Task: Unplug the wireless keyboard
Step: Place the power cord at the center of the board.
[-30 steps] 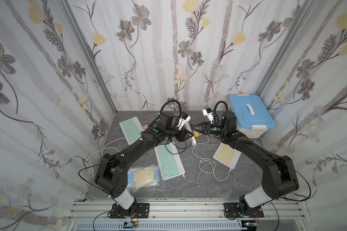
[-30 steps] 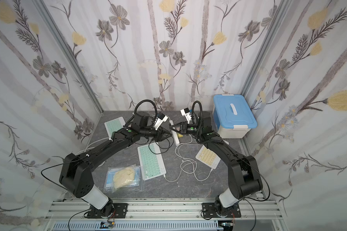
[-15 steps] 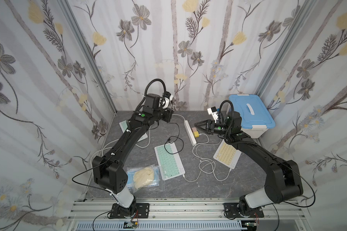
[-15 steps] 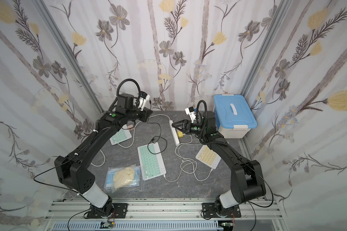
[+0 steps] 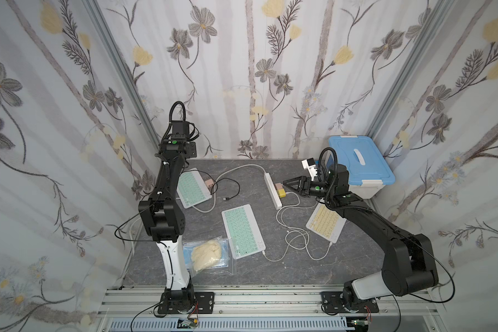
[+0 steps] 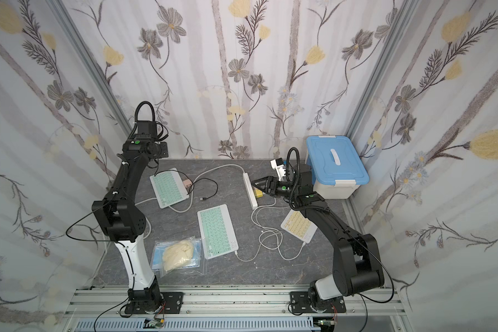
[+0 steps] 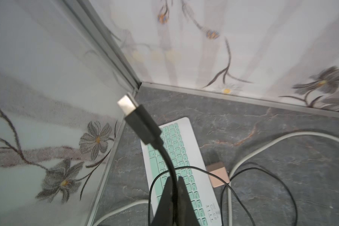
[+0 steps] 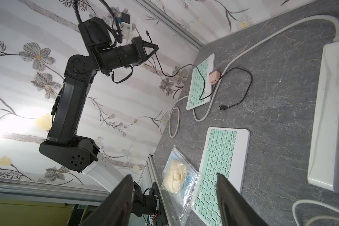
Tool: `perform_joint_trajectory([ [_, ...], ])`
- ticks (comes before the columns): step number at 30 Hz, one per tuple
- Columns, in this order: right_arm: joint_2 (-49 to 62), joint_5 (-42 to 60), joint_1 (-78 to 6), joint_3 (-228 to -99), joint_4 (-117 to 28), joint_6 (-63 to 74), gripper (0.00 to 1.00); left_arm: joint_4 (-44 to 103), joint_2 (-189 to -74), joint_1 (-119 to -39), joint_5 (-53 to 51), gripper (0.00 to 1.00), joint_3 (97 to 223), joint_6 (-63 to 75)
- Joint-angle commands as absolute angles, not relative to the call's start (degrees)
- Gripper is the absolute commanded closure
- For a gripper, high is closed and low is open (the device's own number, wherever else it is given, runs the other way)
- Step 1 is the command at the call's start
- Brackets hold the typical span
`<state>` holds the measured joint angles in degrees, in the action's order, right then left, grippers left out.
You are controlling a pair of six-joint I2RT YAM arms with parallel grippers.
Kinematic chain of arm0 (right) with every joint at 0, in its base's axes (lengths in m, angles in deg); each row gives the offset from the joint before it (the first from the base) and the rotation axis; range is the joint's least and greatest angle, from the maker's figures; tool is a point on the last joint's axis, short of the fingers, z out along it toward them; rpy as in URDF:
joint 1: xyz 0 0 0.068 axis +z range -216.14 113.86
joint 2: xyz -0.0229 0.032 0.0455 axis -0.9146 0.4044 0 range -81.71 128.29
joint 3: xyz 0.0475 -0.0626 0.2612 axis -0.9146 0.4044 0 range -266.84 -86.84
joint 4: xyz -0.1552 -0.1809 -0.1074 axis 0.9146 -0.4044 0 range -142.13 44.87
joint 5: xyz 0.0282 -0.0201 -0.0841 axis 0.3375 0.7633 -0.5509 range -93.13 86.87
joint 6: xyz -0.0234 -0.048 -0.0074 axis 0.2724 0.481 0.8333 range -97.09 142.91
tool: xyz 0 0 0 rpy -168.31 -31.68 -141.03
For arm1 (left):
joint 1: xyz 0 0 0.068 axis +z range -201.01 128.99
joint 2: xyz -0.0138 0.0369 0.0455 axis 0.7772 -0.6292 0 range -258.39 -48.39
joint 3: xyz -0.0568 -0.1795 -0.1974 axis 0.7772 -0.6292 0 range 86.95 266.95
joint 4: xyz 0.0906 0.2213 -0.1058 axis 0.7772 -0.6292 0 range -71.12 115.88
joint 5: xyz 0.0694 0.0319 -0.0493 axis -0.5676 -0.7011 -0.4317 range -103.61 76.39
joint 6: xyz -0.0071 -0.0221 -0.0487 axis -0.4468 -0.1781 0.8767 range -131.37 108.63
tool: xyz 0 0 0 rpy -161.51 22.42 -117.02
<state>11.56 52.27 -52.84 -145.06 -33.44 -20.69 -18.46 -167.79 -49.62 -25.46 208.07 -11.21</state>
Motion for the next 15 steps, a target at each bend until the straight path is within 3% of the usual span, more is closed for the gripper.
perform_joint_trajectory([
  [1, 11.62, 51.41, -53.06, -144.87, -34.85, -18.26, 0.32, -18.09, -169.41, -48.64, -26.28, 0.90, 203.03, -8.14],
  [3, 11.77, 51.08, -53.21, -144.78, -35.67, -17.64, 0.32, -17.50, -170.62, -48.64, -24.62, 0.80, 200.41, -7.21],
  [5, 12.13, 50.88, -53.25, -144.70, -36.31, -17.07, 0.32, -17.76, -172.03, -48.64, -24.15, 0.60, 198.83, -5.84],
  [13, 12.82, 50.95, -53.36, -143.62, -37.13, -15.72, 0.32, -23.15, -173.02, -48.61, -25.89, 0.04, 198.50, -2.91],
  [15, 12.99, 50.79, -53.40, -143.45, -37.17, -15.53, 0.32, -24.62, -171.44, -48.79, -26.95, 0.00, 198.05, -1.99],
])
